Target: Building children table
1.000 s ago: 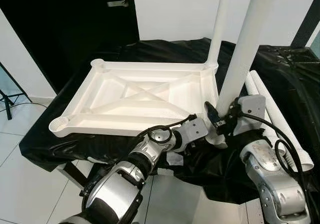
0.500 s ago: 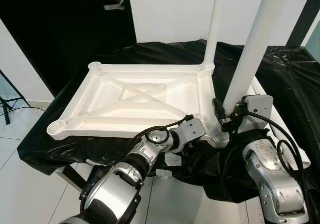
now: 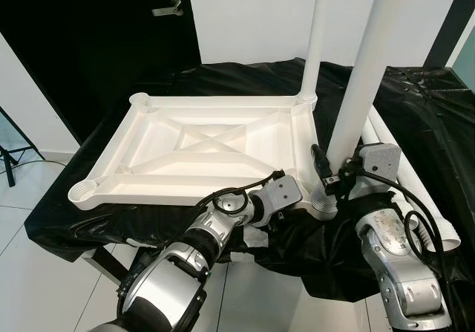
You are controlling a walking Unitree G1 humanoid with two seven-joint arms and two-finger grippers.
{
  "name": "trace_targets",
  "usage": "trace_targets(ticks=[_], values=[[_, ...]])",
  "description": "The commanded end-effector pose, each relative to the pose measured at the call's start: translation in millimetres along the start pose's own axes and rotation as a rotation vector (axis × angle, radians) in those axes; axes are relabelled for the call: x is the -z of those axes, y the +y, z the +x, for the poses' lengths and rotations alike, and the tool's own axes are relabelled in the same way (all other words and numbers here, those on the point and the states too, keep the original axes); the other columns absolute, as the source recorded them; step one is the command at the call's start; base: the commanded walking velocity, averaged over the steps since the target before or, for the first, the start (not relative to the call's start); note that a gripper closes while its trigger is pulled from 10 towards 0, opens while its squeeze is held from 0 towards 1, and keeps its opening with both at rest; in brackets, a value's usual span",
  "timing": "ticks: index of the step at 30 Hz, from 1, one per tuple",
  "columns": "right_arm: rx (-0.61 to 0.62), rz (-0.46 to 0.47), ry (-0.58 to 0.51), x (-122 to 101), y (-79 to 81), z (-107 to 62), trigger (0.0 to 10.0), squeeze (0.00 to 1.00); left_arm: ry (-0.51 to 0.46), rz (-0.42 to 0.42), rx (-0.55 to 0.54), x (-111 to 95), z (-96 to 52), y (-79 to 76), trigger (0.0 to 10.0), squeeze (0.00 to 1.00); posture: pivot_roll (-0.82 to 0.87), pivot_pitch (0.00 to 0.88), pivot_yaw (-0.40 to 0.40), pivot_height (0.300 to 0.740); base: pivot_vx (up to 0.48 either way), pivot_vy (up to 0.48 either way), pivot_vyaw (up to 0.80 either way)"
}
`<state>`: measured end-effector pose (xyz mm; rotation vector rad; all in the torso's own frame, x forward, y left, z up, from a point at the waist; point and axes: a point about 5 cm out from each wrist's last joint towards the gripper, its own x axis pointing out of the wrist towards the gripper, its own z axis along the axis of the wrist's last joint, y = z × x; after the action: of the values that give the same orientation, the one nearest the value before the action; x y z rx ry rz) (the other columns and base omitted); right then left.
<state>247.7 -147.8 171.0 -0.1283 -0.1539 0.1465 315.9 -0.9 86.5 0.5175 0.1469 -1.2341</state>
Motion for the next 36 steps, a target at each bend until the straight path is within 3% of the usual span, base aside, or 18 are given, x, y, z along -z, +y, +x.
trace_targets(ticks=[1,13,17,18,21,29,36], values=[[0.044,-0.031,0.25,47,-7.9,-11.5,10.0,0.0,0.061,-0.041,-0.025,18,-5.1,-3.4,10.0,0.0,-0.18,0.0,0.09,0.74,0.0,0.0,0.0],[0.104,-0.017,0.263,54,-15.0,-17.0,10.0,0.0,0.065,-0.034,-0.019,16,-3.8,-2.8,10.0,0.0,-0.2,0.0,0.097,0.74,0.0,0.0,0.0],[0.171,0.071,0.287,58,-21.4,-18.7,10.0,0.0,0.061,-0.034,-0.018,15,-3.1,-3.3,10.0,0.0,-0.2,0.0,0.093,0.74,0.0,0.0,0.0],[0.212,0.149,0.295,59,-25.8,-18.0,10.0,0.0,0.059,-0.035,-0.017,15,-2.5,-4.1,10.0,0.0,-0.2,0.0,0.09,0.74,0.0,0.0,0.0],[0.226,0.179,0.295,59,-28.0,-16.8,10.0,0.0,0.058,-0.035,-0.015,15,-2.2,-4.8,10.0,0.0,-0.2,0.0,0.089,0.74,0.0,0.0,0.0],[0.206,0.155,0.273,53,-29.1,-11.8,10.0,0.0,0.058,-0.041,-0.018,16,-2.4,-5.9,10.0,0.0,-0.19,0.0,0.076,0.74,0.0,0.0,0.0],[0.051,0.14,0.227,41,-8.4,4.2,10.0,0.0,0.06,-0.047,-0.034,17,-4.0,-3.8,10.0,0.0,-0.18,0.0,0.068,0.74,0.0,0.0,0.0]])
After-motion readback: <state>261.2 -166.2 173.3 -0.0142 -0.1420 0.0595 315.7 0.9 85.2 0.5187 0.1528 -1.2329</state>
